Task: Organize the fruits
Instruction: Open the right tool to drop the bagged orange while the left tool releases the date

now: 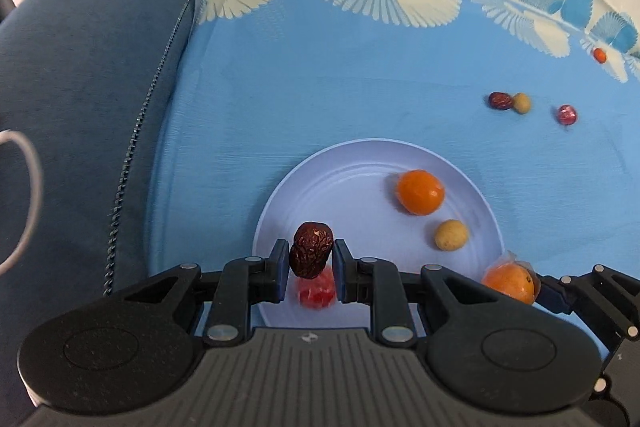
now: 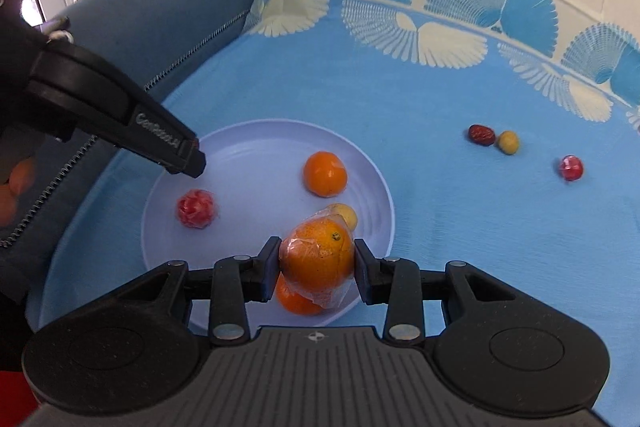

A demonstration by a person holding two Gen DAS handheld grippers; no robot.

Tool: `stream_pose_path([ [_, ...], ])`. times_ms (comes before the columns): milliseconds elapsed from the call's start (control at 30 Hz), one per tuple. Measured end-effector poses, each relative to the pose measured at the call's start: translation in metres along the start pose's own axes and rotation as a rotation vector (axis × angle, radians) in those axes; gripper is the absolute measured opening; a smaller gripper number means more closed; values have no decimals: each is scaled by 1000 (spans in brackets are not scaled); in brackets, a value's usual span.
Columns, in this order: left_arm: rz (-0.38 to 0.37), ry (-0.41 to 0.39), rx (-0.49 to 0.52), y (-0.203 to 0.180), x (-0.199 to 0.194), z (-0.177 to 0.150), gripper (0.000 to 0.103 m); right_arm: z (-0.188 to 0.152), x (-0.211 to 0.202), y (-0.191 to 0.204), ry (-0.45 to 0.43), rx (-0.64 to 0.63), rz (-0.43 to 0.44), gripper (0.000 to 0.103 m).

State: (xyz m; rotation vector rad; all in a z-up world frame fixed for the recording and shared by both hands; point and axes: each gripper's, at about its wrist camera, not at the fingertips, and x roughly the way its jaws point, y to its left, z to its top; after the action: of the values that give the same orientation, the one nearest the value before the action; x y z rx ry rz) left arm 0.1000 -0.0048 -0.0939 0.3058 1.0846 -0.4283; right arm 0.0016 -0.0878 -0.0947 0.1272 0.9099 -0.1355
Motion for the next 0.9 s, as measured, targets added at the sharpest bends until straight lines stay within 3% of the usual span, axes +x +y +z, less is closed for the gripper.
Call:
stream_pose_path([
  [100, 8, 9, 5, 0, 12, 5, 25, 1, 13, 0, 22, -13, 6, 40],
  [167, 8, -1, 4, 2, 15, 8, 33, 3, 18, 0, 24, -17, 12, 40],
  [200, 4, -8, 7, 3, 14, 9, 61, 4, 19, 1, 16, -23, 13, 43],
  [233, 7, -15, 7, 4, 13, 10, 97, 6, 19, 2, 8, -34, 11, 56],
  [267, 18, -29, 2, 5, 11, 11, 102, 8, 19, 3, 1, -48, 2, 74],
  [333, 36, -88, 3, 7, -1, 8, 103, 13, 15, 5, -8, -72, -21, 88],
  [467, 51, -85, 45, 8, -26, -6, 103, 11, -10, 8, -6, -94, -31, 94],
  [767, 74, -8, 52, 10, -83, -92, 103, -36, -89, 15, 99, 48, 15, 101],
  [900, 126, -35, 52, 12, -107, -117, 103, -49, -119, 23, 72, 70, 6, 102],
])
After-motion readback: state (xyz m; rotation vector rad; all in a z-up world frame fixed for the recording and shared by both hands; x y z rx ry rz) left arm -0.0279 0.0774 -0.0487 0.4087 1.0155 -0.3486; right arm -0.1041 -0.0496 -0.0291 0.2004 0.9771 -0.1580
